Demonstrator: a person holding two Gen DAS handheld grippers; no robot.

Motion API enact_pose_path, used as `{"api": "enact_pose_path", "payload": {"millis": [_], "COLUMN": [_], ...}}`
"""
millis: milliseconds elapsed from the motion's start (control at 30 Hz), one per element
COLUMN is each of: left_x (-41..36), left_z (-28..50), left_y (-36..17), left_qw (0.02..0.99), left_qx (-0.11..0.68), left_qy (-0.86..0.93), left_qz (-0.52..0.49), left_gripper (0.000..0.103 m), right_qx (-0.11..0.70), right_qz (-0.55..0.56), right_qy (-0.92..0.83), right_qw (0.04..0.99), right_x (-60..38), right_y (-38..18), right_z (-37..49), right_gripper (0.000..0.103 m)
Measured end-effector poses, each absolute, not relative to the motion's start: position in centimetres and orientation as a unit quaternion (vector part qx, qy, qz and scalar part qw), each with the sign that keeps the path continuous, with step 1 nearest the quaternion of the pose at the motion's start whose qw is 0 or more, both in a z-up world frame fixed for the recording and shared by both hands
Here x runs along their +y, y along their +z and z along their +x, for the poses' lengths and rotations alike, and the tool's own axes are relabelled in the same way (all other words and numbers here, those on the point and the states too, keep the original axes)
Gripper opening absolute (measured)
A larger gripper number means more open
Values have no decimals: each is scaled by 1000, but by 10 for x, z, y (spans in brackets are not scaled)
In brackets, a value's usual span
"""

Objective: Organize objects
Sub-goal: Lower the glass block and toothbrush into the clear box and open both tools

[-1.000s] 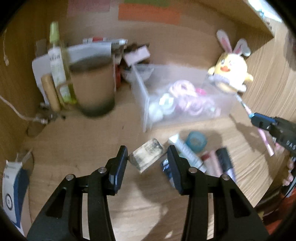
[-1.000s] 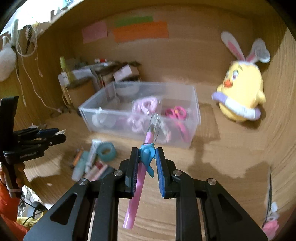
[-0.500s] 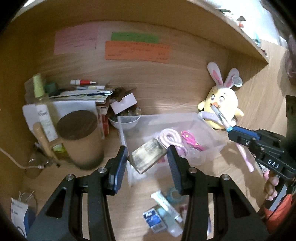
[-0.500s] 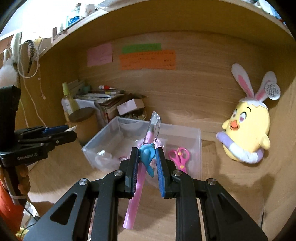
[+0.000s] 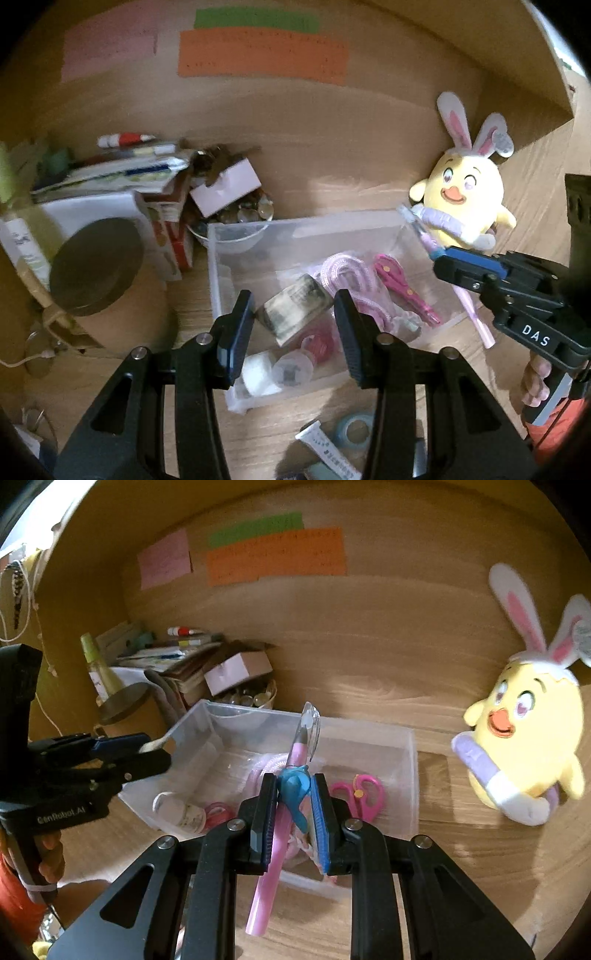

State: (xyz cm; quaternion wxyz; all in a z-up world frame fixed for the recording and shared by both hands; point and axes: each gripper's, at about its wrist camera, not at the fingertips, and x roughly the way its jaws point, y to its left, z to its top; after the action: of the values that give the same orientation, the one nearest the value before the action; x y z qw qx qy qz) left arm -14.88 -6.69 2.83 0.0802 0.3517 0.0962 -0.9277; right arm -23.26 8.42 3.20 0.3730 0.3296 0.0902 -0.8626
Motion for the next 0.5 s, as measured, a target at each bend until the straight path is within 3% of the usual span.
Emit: {"api": "enact_pose_path", "payload": {"millis": [500], "left_x": [-66], "left_z": [-178], "left_y": [-2], "left_qw": [62], "left_qx": [84], "left_qy": [-908], "left_qz": [405], "left_gripper": [44], "right_qx": [129], "right_qz": [379], "right_qy": [-821], "right_qw": [408], "right_x": [43], "right_y": [-2], "right_z": [-244], "right_gripper": [18]}}
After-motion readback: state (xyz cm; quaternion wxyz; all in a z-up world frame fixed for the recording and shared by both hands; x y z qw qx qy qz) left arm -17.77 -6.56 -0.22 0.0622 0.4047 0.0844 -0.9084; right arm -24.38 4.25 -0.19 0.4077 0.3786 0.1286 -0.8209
